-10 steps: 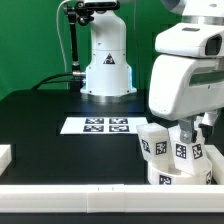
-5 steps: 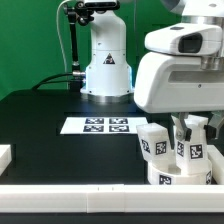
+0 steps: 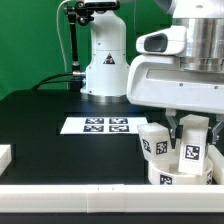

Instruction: Assemble stool

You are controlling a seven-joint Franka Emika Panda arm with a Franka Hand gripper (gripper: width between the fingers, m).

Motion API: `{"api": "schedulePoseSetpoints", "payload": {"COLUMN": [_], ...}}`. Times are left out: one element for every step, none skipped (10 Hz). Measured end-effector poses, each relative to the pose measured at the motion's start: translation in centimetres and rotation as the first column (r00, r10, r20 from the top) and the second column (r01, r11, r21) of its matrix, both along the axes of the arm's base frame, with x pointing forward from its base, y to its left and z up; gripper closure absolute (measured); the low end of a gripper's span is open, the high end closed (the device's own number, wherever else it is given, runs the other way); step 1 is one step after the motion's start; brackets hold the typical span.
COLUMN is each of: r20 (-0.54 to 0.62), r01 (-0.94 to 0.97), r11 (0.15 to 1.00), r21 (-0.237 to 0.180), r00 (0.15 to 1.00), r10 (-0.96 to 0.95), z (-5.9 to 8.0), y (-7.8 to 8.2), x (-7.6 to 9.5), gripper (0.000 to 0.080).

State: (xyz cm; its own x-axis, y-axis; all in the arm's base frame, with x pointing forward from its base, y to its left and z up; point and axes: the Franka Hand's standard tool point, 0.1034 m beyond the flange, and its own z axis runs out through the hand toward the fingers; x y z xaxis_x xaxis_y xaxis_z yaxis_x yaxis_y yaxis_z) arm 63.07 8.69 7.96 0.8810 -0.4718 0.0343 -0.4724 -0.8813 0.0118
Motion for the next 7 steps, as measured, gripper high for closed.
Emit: {"api": "schedulePoseSetpoints", "payload": {"r20": [0.002, 0.003, 0.004, 0.004, 0.005, 0.005, 0.005], "r01": [0.087, 0.162, 0.244, 0.314, 0.381, 0.434, 0.465], "r11": [0.996, 0.987, 0.97, 0.949, 0.924, 0.901, 0.885], "r21": [0.012, 0.014, 0.017, 0.019, 0.021, 0.023, 0.024], "r00": [0.996, 0.987, 0.97, 0.949, 0.924, 0.901, 0.885], "r10": [-0.087, -0.162, -0.244, -0.314, -0.381, -0.434, -0.465], "z": [0.01, 0.01, 0.01, 0.01, 0.01, 0.01, 0.01], "y": [0.16, 0.16, 0.18, 0.19, 0.21, 0.24, 0.25], "x": [0.0, 0.0, 0.0, 0.0, 0.0, -0.01, -0.01], "gripper": [0.0465, 0.0465, 0.0465, 0.0465, 0.0465, 0.0465, 0.0465]}}
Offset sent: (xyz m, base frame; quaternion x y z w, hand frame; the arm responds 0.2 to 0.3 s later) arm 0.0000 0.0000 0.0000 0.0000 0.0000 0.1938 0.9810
